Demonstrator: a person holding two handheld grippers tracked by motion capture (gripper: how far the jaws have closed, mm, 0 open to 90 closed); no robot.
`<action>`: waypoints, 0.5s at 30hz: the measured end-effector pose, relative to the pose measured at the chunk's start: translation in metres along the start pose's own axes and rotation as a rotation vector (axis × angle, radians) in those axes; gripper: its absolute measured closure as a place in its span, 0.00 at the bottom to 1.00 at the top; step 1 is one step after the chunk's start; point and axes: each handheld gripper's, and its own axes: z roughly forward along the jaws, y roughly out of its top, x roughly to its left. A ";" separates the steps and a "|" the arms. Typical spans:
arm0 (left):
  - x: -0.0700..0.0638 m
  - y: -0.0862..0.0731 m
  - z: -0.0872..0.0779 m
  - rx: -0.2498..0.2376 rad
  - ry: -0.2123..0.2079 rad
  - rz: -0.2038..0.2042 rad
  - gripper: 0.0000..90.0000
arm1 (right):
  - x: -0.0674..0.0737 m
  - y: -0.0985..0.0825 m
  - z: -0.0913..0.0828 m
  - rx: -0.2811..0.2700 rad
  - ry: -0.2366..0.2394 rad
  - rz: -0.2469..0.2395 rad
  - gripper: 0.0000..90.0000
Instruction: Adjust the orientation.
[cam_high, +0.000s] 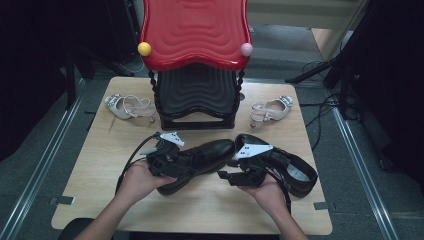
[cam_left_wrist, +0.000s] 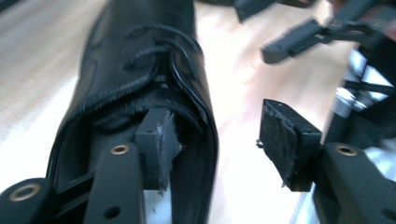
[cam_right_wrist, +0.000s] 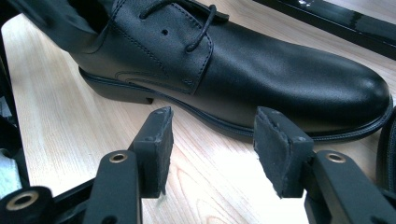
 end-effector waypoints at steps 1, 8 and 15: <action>0.000 0.000 0.000 0.000 0.000 0.000 0.51 | 0.000 0.000 0.000 0.002 0.000 -0.001 0.55; 0.013 -0.005 -0.030 -0.040 0.028 0.027 0.57 | 0.002 0.001 0.001 0.002 0.006 0.000 0.57; 0.049 -0.019 -0.051 -0.108 0.068 -0.024 0.91 | 0.007 0.003 0.008 -0.002 0.011 0.008 0.61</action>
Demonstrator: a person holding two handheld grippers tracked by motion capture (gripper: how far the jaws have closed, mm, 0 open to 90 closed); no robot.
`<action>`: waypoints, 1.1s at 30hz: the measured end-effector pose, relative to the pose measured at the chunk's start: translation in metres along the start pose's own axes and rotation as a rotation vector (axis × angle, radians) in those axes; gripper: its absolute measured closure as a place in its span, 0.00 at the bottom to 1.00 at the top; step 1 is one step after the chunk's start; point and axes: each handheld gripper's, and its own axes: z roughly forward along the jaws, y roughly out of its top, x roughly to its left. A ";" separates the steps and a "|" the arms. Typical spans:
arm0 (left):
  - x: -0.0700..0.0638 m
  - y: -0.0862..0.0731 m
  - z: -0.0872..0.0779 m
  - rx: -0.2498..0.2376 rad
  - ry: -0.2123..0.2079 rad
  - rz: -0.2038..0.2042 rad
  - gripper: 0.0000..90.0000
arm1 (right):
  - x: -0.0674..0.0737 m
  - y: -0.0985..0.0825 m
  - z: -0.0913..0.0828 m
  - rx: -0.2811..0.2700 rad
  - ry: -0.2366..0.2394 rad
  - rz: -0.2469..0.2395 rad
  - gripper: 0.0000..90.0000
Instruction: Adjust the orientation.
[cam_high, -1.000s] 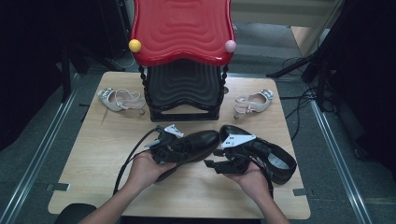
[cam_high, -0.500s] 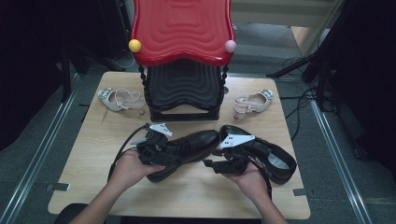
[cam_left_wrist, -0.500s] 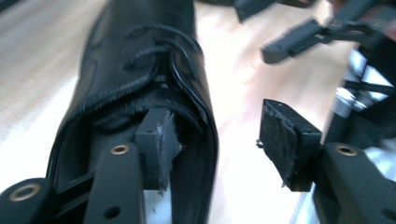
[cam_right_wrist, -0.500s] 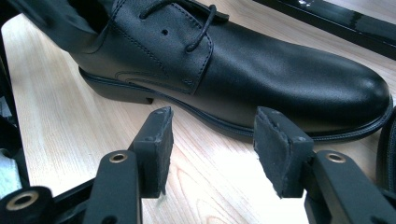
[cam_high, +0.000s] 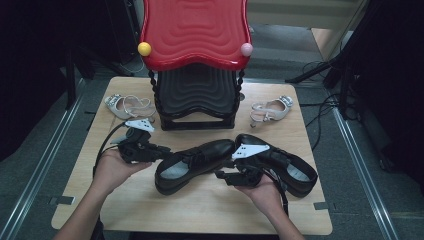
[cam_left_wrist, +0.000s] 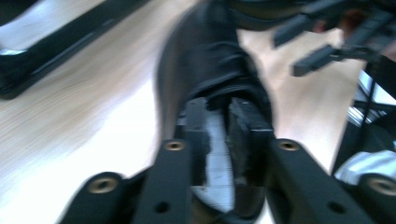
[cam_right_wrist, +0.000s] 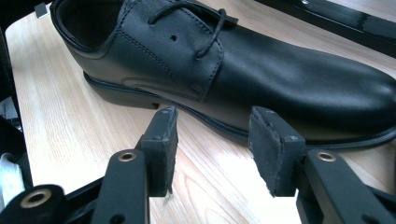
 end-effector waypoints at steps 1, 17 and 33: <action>0.006 -0.002 0.001 -0.001 -0.014 -0.018 0.96 | 0.002 0.001 0.003 0.002 0.005 -0.004 0.64; 0.028 -0.009 0.050 0.063 -0.021 -0.060 0.99 | 0.023 0.008 0.034 0.025 0.037 -0.018 1.00; 0.015 -0.016 0.069 0.116 -0.058 -0.042 1.00 | 0.012 0.010 0.029 0.052 0.042 0.049 1.00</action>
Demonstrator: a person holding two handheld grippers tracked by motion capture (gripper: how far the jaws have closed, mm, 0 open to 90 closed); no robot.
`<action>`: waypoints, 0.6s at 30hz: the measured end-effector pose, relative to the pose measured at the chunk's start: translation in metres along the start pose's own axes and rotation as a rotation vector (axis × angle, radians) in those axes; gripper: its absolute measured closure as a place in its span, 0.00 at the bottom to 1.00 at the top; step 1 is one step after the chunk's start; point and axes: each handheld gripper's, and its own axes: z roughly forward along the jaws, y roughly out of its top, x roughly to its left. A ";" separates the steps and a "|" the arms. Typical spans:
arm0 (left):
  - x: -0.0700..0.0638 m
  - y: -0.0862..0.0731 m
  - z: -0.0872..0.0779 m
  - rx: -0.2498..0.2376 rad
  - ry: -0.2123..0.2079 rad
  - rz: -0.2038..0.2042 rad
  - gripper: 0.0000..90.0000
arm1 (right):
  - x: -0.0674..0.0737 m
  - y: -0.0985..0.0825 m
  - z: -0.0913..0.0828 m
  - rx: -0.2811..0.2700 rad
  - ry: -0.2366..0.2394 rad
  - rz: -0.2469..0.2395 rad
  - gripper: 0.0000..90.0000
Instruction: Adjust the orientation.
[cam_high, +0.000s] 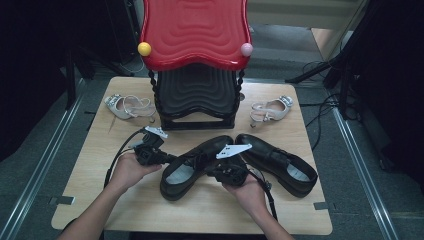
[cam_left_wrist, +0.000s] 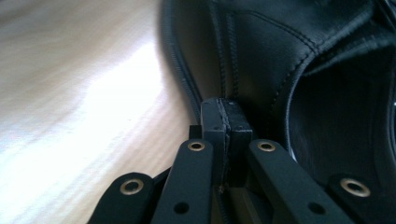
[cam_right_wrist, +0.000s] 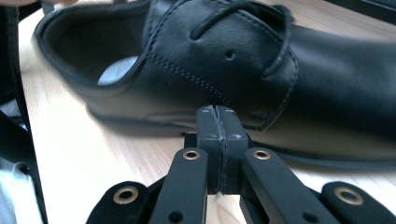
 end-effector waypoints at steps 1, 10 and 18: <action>0.000 0.000 0.000 0.000 0.000 0.000 1.00 | 0.000 0.000 0.000 0.000 0.000 0.000 1.00; -0.018 -0.004 0.009 0.009 -0.066 -0.007 1.00 | -0.013 -0.002 -0.010 0.021 -0.010 0.042 1.00; -0.033 -0.005 0.019 0.023 -0.114 0.009 1.00 | -0.024 -0.002 -0.016 0.016 -0.028 0.068 1.00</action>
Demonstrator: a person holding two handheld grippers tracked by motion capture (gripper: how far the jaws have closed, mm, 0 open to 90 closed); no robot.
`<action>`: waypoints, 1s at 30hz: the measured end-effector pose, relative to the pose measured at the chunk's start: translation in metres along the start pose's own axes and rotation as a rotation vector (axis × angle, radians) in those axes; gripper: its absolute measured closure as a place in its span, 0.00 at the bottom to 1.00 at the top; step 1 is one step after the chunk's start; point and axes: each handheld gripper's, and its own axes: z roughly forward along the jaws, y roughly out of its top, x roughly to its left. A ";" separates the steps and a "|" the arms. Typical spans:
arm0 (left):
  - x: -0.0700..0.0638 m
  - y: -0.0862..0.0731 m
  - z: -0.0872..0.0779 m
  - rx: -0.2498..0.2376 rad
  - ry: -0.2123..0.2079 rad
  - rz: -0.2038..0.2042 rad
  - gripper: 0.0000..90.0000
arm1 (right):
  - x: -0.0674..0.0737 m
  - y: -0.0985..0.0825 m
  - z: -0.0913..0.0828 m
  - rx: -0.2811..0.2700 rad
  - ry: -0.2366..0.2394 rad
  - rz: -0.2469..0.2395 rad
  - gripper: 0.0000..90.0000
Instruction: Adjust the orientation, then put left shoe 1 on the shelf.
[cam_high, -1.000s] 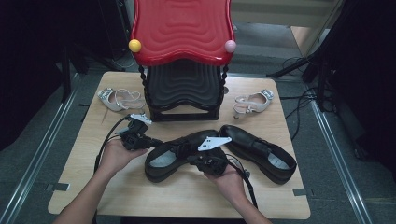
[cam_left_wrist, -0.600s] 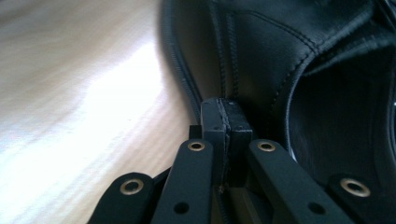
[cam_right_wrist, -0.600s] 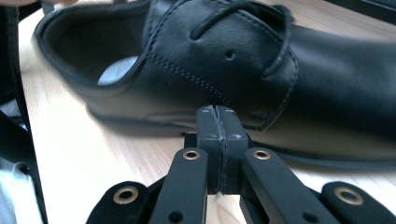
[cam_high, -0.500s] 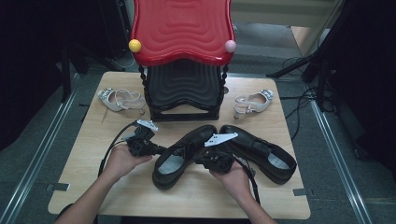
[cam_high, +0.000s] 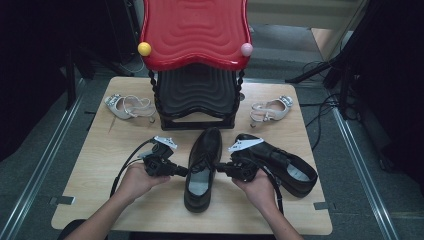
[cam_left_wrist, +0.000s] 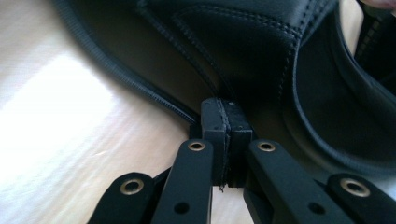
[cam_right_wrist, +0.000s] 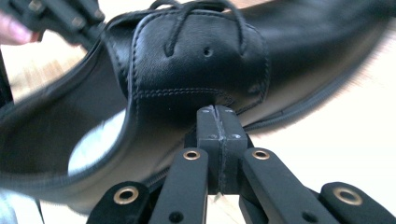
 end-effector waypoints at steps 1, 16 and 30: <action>-0.006 0.000 0.005 0.000 -0.005 0.011 1.00 | -0.003 0.000 -0.001 -0.003 -0.011 0.009 1.00; -0.024 0.003 0.024 -0.038 -0.044 0.014 0.95 | -0.022 0.007 -0.006 -0.015 -0.080 0.033 1.00; -0.019 0.000 -0.023 -0.125 -0.013 0.038 0.55 | -0.018 0.002 -0.040 -0.054 -0.056 0.030 0.82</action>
